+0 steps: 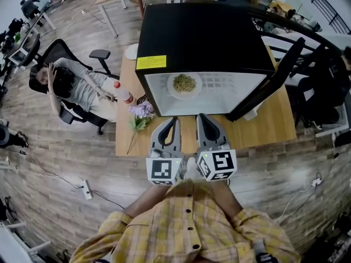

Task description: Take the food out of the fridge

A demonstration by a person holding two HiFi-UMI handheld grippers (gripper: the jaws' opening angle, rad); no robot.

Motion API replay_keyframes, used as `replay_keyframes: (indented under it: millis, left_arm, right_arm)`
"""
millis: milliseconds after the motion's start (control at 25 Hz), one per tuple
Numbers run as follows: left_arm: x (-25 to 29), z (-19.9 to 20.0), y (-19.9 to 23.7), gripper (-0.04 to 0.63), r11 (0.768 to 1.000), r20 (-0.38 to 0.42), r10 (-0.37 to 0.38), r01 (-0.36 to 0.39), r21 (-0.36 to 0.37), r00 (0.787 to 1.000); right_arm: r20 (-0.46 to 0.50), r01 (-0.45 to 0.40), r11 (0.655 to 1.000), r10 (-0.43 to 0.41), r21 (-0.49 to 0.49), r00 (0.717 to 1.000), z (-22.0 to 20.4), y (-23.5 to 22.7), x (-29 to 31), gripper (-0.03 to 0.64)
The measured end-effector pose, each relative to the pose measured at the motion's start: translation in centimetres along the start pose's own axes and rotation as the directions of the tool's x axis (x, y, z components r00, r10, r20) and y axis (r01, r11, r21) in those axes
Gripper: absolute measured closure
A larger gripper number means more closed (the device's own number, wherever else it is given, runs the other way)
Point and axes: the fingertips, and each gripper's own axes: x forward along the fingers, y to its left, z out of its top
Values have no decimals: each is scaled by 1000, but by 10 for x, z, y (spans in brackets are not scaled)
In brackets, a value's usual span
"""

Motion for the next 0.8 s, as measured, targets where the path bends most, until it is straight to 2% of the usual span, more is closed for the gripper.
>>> replay_keyframes:
  millis: [80, 120, 160, 240, 360, 440, 480, 520, 800]
  left_arm:
    - [7, -1, 0, 588, 1000, -2, 3, -3, 8, 1000]
    - [11, -1, 0, 588, 1000, -4, 4, -4, 10, 1000]
    - [15, 0, 1, 589, 1000, -6, 7, -7, 12, 1000]
    - [20, -1, 3, 588, 1000, -12, 13, -13, 11, 1000]
    - [26, -6, 5, 588, 1000, -23, 12, -12, 29, 1000]
    - [28, -9, 5, 588, 999, -29, 17, -16, 30, 999]
    - [30, -10, 5, 588, 999, -32, 19, -18, 33, 999]
    - [32, -10, 5, 588, 999, -33, 20, -19, 38, 999]
    - [43, -8, 15, 588, 997, -40, 42, -40, 70, 998]
  right_arm:
    - [-1, -35, 991, 35, 132, 999, -10, -9, 11, 607]
    - [3, -60, 970, 61, 235, 998, -16, -15, 17, 607]
    - [7, -85, 935, 88, 345, 996, -22, -21, 24, 605]
    - [20, -114, 839, 122, 533, 992, -34, -31, 37, 547]
    - [47, -113, 673, 115, 731, 992, -55, -46, 55, 538]
    - [28, -80, 534, 105, 841, 994, -78, -54, 65, 538]
    - [15, -63, 475, 105, 878, 994, -89, -57, 71, 537]
    - [9, -56, 434, 109, 899, 994, -97, -59, 76, 535]
    - [-26, -8, 304, 108, 953, 994, -124, -65, 110, 526]
